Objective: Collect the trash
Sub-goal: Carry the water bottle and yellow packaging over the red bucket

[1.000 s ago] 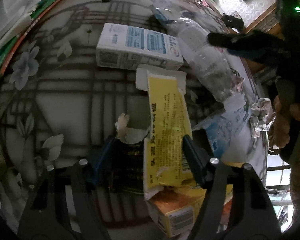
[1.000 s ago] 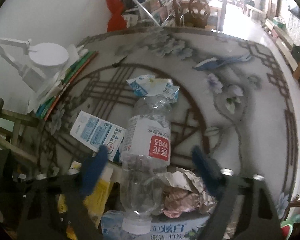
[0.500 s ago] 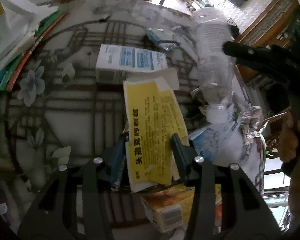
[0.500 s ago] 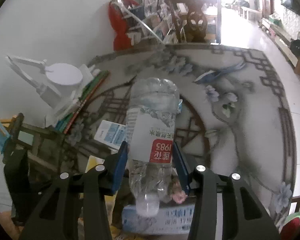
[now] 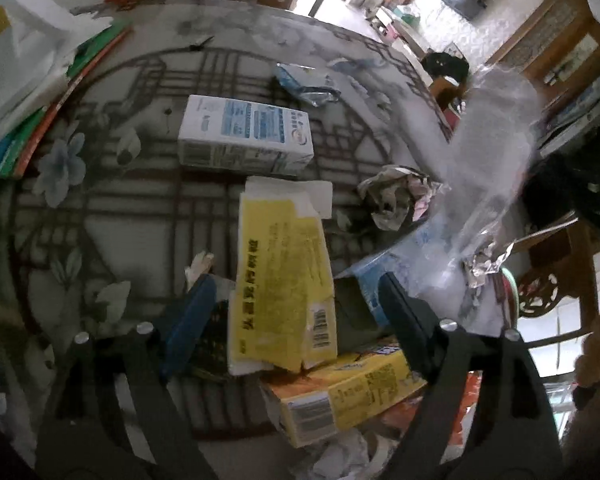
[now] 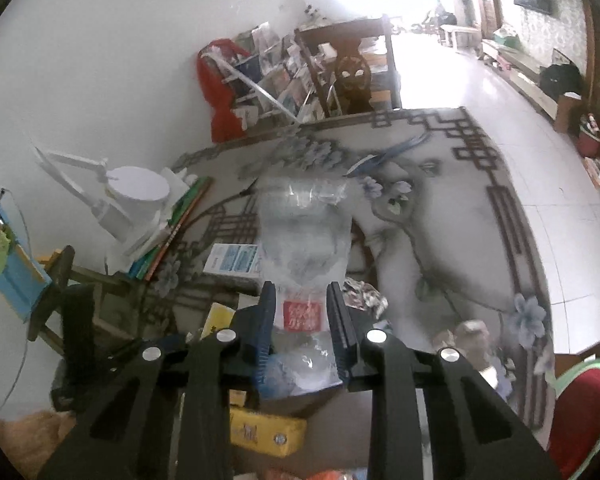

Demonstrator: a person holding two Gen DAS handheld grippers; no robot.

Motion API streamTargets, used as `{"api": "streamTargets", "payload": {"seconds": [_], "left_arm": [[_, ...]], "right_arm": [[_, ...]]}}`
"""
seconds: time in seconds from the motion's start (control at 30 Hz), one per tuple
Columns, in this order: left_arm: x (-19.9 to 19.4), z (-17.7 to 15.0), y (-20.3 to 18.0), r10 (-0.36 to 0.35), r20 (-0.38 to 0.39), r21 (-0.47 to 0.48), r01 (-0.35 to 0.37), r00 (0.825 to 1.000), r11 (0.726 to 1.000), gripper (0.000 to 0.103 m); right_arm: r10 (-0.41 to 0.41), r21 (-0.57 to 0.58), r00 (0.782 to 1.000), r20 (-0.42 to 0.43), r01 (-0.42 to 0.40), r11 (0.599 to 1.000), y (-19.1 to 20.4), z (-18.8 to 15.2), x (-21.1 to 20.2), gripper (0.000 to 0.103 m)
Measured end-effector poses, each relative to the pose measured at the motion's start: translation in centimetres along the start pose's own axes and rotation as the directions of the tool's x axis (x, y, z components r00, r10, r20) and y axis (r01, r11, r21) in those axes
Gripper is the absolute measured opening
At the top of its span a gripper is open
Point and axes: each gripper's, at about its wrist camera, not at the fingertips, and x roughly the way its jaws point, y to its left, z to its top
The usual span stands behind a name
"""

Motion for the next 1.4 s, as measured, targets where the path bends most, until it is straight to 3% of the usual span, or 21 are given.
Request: {"api": "streamTargets", "payload": {"seconds": [0.07,0.13,0.17,0.2,0.27,0.33,0.4,0.5,0.57,0.67,0.7,0.8,0.83,1.03,1.07,1.1,1.4], "left_arm": [[1.1,0.3,-0.4,0.051,-0.018,0.042,-0.051,0.999,0.998,0.09],[2.6,0.6,-0.4,0.084,-0.052,0.049,-0.081,0.995,0.995,0.092],[3.4,0.7,-0.3,0.104,-0.075,0.048,-0.1,0.992,0.994,0.092],[4.0,0.8,-0.2,0.121,-0.095,0.049,-0.117,0.988,0.992,0.092],[5.5,0.6,0.3,0.143,-0.158,0.054,-0.136,0.977,0.989,0.092],[5.9,0.2,-0.3,0.17,-0.156,0.106,-0.154,0.973,0.982,0.097],[6.3,-0.2,-0.9,0.191,-0.168,0.154,-0.165,0.967,0.974,0.097],[7.0,-0.9,-2.1,0.249,-0.153,0.233,-0.21,0.956,0.95,0.098],[7.3,-0.9,-1.9,0.226,-0.157,0.213,-0.191,0.961,0.958,0.097],[7.5,-0.4,-1.0,0.262,-0.146,0.177,-0.235,0.954,0.956,0.096],[7.4,-0.2,-0.7,0.263,-0.139,0.176,-0.237,0.955,0.955,0.094],[6.6,0.0,-0.6,0.269,-0.113,0.189,-0.245,0.957,0.951,0.065],[6.3,0.1,-0.5,0.252,-0.111,0.18,-0.23,0.961,0.956,0.062],[5.1,1.0,1.0,0.16,-0.108,0.068,-0.153,0.981,0.986,0.056],[4.7,0.9,1.3,0.156,-0.101,0.064,-0.15,0.983,0.987,0.055],[4.3,0.3,0.8,0.154,-0.089,0.062,-0.149,0.984,0.987,0.055],[0.5,0.4,-0.2,0.094,0.002,0.048,-0.094,0.996,0.994,0.055]], "right_arm": [[-0.006,0.01,1.0,-0.002,0.006,1.0,-0.3,-0.4,-0.7,0.028],[-0.019,0.019,0.999,-0.025,0.019,1.0,-0.7,-0.9,-0.6,0.034],[-0.028,0.028,0.999,-0.035,0.029,0.999,-1.0,-1.1,-0.5,0.049],[-0.036,0.041,0.999,-0.041,0.038,0.998,-1.2,-1.5,-0.3,0.056],[-0.043,0.061,0.998,-0.055,0.046,0.997,-1.5,-1.9,0.4,0.056],[-0.046,0.062,0.996,-0.081,0.051,0.997,-1.6,-2.3,1.3,0.057],[-0.048,0.053,0.994,-0.102,0.054,0.997,-1.3,-2.4,2.4,0.068],[-0.05,0.028,0.989,-0.137,0.054,0.998,-0.7,-2.5,4.1,0.069],[-0.062,-0.003,0.985,-0.162,0.062,0.998,-0.2,-2.8,5.4,0.072],[-0.103,-0.033,0.976,-0.19,0.098,0.995,0.1,-3.2,7.2,0.078],[-0.107,-0.035,0.975,-0.194,0.102,0.994,0.0,-3.4,7.4,0.078],[-0.112,-0.027,0.974,-0.195,0.109,0.994,-0.6,-3.4,7.9,0.08],[-0.116,-0.022,0.973,-0.199,0.114,0.993,-0.8,-3.4,8.1,0.08],[-0.145,-0.014,0.962,-0.23,0.146,0.989,-2.2,-3.6,9.5,0.079],[-0.147,-0.015,0.961,-0.234,0.148,0.989,-2.4,-3.8,9.6,0.071],[-0.15,-0.015,0.962,-0.227,0.151,0.988,-2.5,-3.9,9.5,0.055],[-0.083,0.052,0.99,-0.117,0.09,0.995,-2.6,-3.3,5.3,0.056]]}}
